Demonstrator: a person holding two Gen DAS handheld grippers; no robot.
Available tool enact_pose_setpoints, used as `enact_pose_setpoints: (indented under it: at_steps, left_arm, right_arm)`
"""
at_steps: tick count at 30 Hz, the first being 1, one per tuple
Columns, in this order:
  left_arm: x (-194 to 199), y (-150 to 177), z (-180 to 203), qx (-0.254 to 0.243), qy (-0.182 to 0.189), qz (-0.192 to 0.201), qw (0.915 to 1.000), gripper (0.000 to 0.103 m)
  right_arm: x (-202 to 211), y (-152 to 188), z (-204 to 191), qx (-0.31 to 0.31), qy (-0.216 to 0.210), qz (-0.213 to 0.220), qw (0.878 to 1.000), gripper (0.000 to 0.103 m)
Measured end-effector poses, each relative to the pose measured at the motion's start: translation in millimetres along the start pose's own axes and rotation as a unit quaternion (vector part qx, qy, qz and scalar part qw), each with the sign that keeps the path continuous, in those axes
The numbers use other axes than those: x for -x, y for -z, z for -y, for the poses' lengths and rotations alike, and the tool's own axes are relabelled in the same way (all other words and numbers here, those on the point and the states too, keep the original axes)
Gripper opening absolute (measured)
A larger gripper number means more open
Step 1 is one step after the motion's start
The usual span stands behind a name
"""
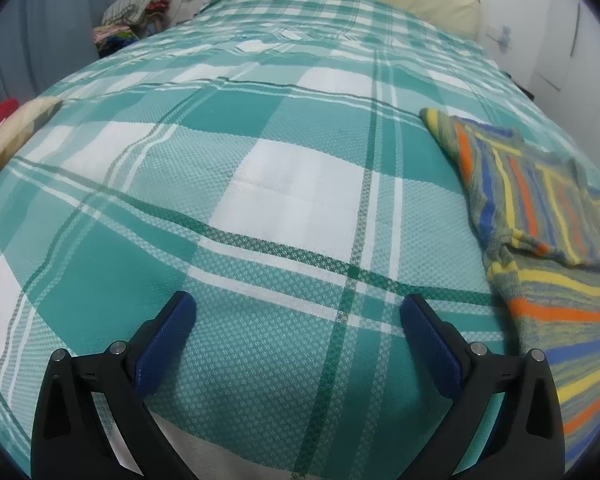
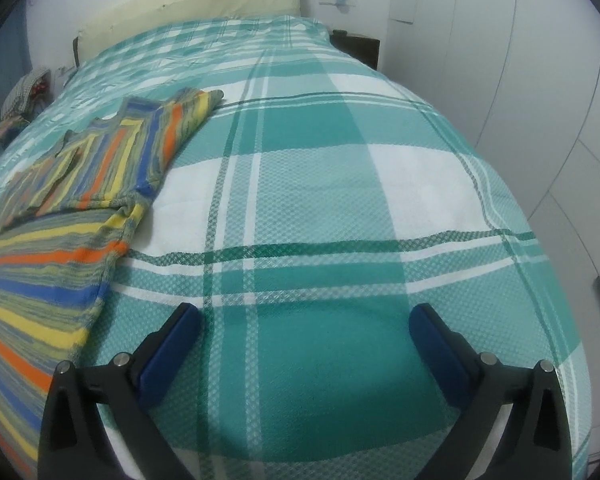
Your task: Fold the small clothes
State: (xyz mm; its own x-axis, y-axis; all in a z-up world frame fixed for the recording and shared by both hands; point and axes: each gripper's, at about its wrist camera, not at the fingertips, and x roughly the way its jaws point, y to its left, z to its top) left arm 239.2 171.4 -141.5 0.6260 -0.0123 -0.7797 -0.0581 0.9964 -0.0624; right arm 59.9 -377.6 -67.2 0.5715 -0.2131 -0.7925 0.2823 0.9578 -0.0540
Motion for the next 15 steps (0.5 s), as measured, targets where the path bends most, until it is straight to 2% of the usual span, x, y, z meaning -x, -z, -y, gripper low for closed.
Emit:
enact_pose_setpoints:
  at_steps: [5,11,15]
  left_arm:
    - [0.0,2.0,4.2,-0.01,-0.015,0.0,0.9998,0.103]
    - [1.9,3.2,1.0,-0.004,-0.008,0.004,1.0,0.103]
    - [1.9,3.2,1.1,-0.004,-0.008,0.004,1.0,0.103]
  right_arm:
    - [-0.8,-0.1,-1.2,0.001,0.001,0.001,1.0,0.103]
    - [0.5,3.4,3.2,-0.014,-0.017,0.018,1.0,0.103]
    - [1.8,5.0,2.3,-0.013,-0.014,0.025,1.0,0.103]
